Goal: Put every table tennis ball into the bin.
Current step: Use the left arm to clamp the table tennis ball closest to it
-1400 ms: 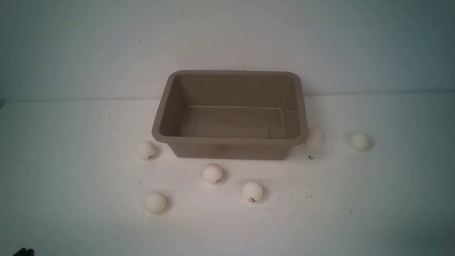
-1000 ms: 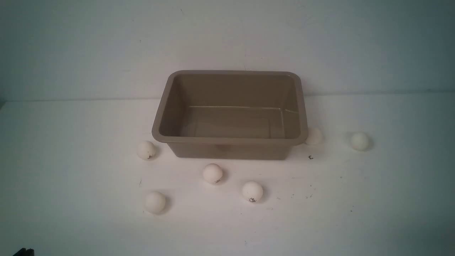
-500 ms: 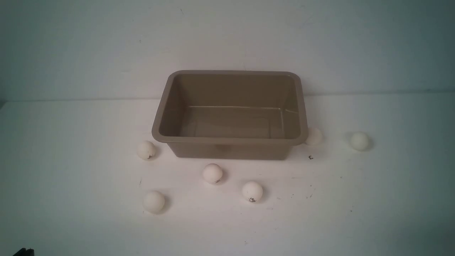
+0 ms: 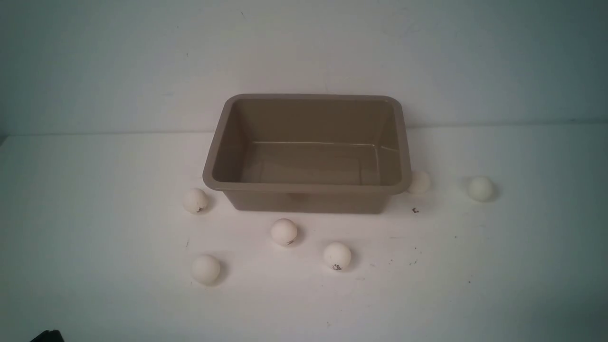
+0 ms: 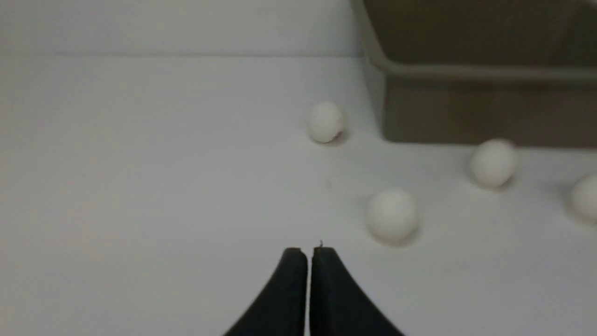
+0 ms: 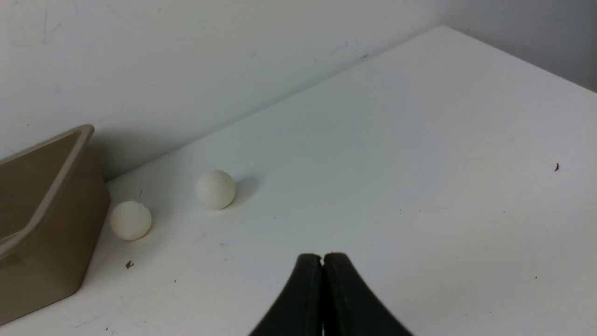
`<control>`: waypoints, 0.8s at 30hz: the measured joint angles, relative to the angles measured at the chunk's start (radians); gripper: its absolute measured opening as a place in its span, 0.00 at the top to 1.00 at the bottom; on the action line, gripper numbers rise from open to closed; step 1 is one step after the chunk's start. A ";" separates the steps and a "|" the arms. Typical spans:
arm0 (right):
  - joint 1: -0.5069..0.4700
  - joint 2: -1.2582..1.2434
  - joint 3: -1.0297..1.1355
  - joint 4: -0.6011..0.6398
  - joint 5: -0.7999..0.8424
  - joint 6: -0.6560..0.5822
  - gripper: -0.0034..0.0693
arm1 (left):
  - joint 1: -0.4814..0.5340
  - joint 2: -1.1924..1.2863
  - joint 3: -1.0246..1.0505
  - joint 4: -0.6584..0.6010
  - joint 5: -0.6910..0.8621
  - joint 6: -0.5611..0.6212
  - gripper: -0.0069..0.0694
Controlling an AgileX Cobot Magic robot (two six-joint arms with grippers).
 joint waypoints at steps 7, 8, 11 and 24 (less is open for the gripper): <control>0.000 0.000 0.009 0.129 -0.100 0.049 0.97 | 0.000 0.000 0.000 -0.512 -0.046 -0.114 0.91; 0.000 0.000 0.010 0.150 -0.125 0.052 0.97 | 0.000 0.000 0.000 -0.550 -0.049 -0.115 0.91; 0.000 0.000 0.010 0.183 -0.272 0.054 0.97 | 0.000 0.000 0.000 -0.679 -0.067 -0.098 0.91; 0.000 0.000 0.010 0.176 -0.521 0.086 0.97 | 0.000 0.000 0.000 -0.898 -0.147 0.025 0.91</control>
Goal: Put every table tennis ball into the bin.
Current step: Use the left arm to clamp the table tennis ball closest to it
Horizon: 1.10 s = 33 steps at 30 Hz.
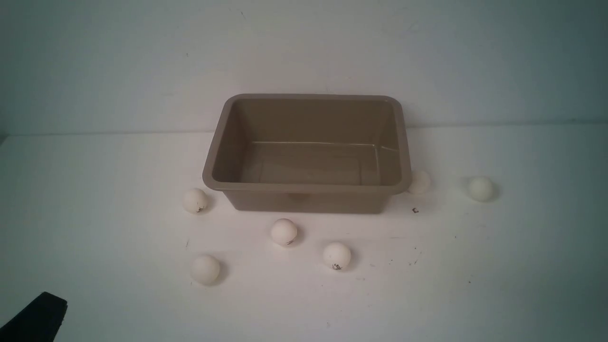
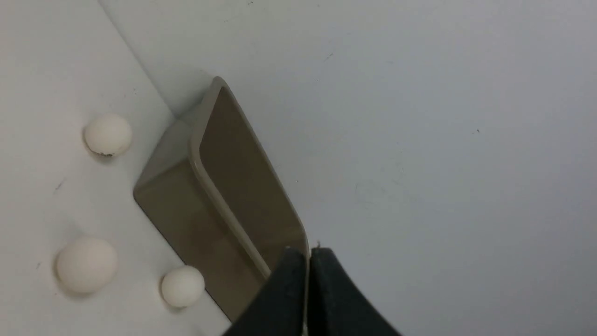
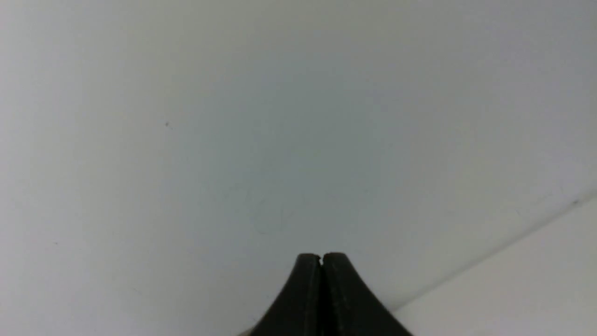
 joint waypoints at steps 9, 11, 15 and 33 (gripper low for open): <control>0.066 0.176 -0.201 -0.453 0.123 0.137 0.97 | 0.000 0.130 -0.203 0.068 0.106 0.572 0.91; 0.123 0.327 -0.339 -0.582 0.180 0.155 0.97 | 0.000 0.263 -0.266 0.118 0.139 0.637 0.91; 0.294 0.659 -0.580 -0.656 0.317 0.138 0.97 | 0.000 0.587 -0.407 0.309 0.243 0.678 0.91; 0.688 1.234 -0.866 -0.640 0.734 -0.049 0.97 | -0.002 1.681 -1.074 0.802 0.714 0.512 0.91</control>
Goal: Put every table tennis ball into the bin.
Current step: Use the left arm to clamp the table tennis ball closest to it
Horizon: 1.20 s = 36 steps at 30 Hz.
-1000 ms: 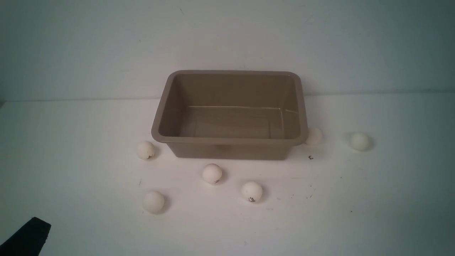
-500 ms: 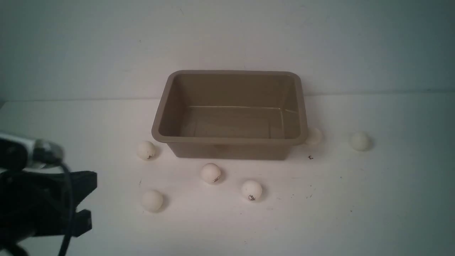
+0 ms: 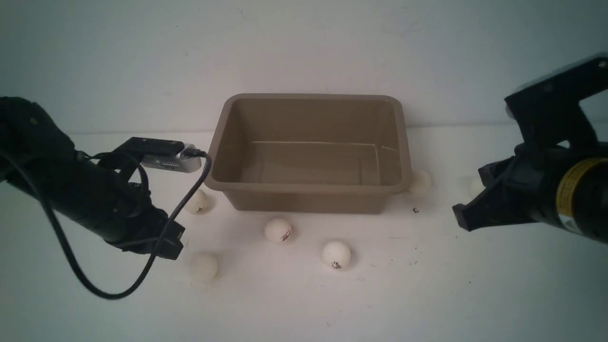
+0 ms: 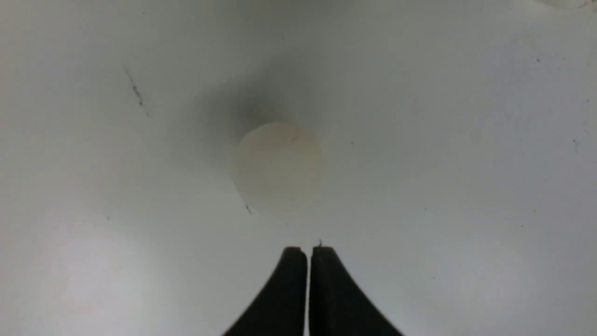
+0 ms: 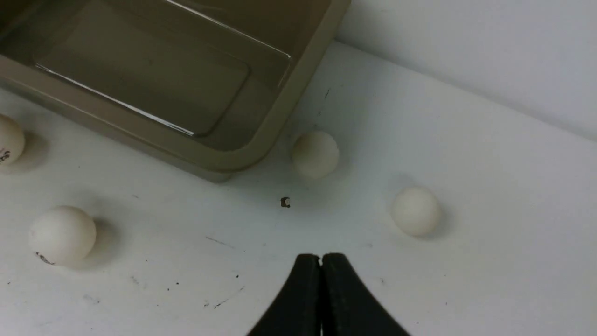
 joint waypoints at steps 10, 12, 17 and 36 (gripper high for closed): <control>0.000 0.000 -0.003 -0.004 0.001 -0.037 0.97 | -0.016 0.006 -0.018 0.012 -0.041 -0.011 0.91; 0.000 0.000 -0.003 -0.004 0.001 -0.037 0.97 | -0.016 0.006 -0.018 0.001 -0.041 -0.011 0.91; 0.000 0.000 -0.003 -0.004 0.008 -0.037 0.97 | -0.018 0.006 -0.018 -0.033 -0.060 -0.011 0.91; 0.000 0.000 -0.003 0.011 0.012 -0.038 0.97 | -0.018 0.006 -0.018 -0.035 -0.003 0.083 0.27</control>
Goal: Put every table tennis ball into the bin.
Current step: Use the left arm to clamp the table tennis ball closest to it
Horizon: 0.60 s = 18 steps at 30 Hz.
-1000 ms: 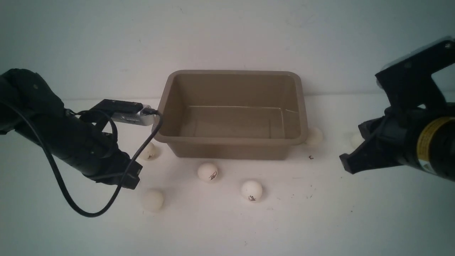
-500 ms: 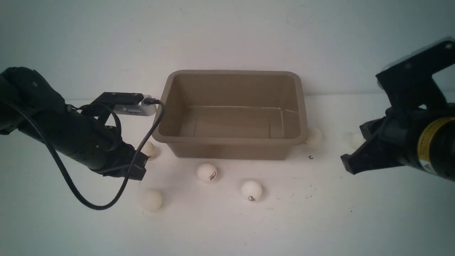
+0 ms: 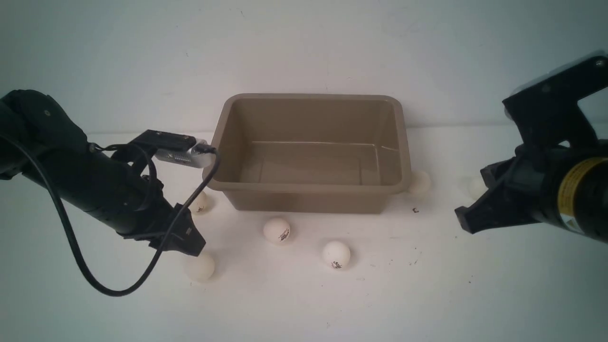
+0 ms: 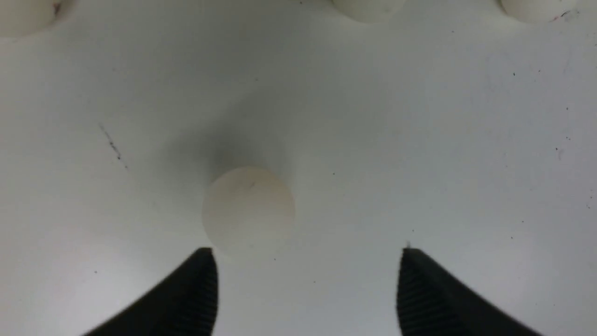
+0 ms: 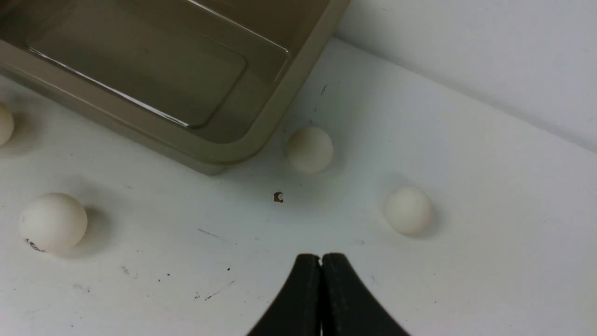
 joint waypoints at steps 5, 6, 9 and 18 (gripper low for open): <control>0.000 0.000 0.000 0.000 0.000 0.000 0.97 | 0.000 0.006 0.000 0.004 -0.038 0.001 0.04; 0.000 0.000 0.000 0.000 0.000 0.000 0.97 | 0.000 0.014 -0.001 0.004 -0.051 0.001 0.03; 0.000 0.000 0.000 0.000 -0.003 0.000 0.97 | 0.000 0.044 -0.003 0.007 -0.063 0.001 0.03; 0.000 0.000 0.000 0.000 -0.011 0.000 0.97 | 0.000 0.151 -0.006 -0.004 -0.086 0.013 0.10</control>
